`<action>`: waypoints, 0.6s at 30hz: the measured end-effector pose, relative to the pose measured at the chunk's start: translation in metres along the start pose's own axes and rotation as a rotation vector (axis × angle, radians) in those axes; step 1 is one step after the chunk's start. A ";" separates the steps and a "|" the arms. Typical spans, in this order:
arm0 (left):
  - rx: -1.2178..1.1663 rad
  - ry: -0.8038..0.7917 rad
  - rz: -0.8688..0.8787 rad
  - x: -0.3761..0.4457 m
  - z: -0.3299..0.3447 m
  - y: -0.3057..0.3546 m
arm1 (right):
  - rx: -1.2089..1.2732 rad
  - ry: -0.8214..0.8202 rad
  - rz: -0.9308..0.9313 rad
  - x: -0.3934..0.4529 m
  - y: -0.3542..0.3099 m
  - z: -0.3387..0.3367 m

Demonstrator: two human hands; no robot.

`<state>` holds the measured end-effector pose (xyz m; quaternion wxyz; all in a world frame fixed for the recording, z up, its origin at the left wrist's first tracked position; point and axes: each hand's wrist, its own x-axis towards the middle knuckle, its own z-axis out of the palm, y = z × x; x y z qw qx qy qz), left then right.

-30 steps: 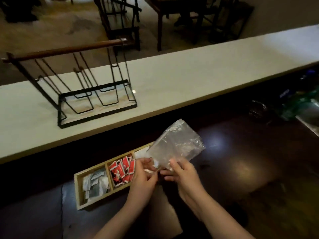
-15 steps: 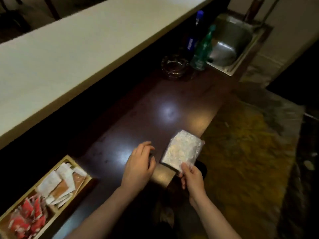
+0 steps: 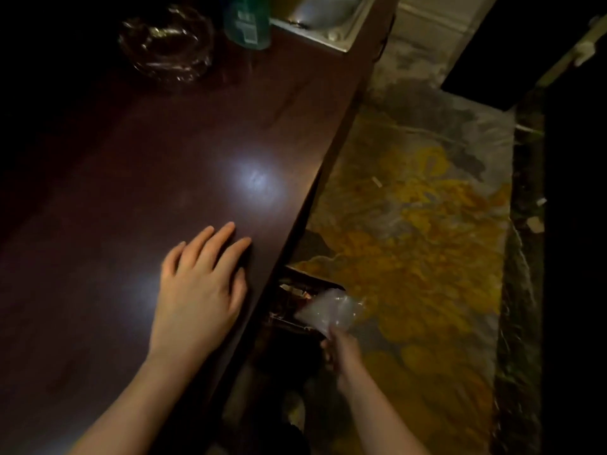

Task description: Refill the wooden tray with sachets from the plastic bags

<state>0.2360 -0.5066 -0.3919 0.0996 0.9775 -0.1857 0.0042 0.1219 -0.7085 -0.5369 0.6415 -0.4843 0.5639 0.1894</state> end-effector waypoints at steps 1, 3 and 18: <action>0.004 0.016 -0.002 0.000 0.002 0.000 | 0.008 -0.011 0.028 0.013 0.003 0.003; 0.013 0.047 0.000 0.000 0.003 0.000 | 0.021 -0.029 0.071 0.037 0.008 0.011; 0.024 0.077 0.008 0.002 0.000 0.002 | 0.009 0.026 0.173 0.083 0.032 -0.021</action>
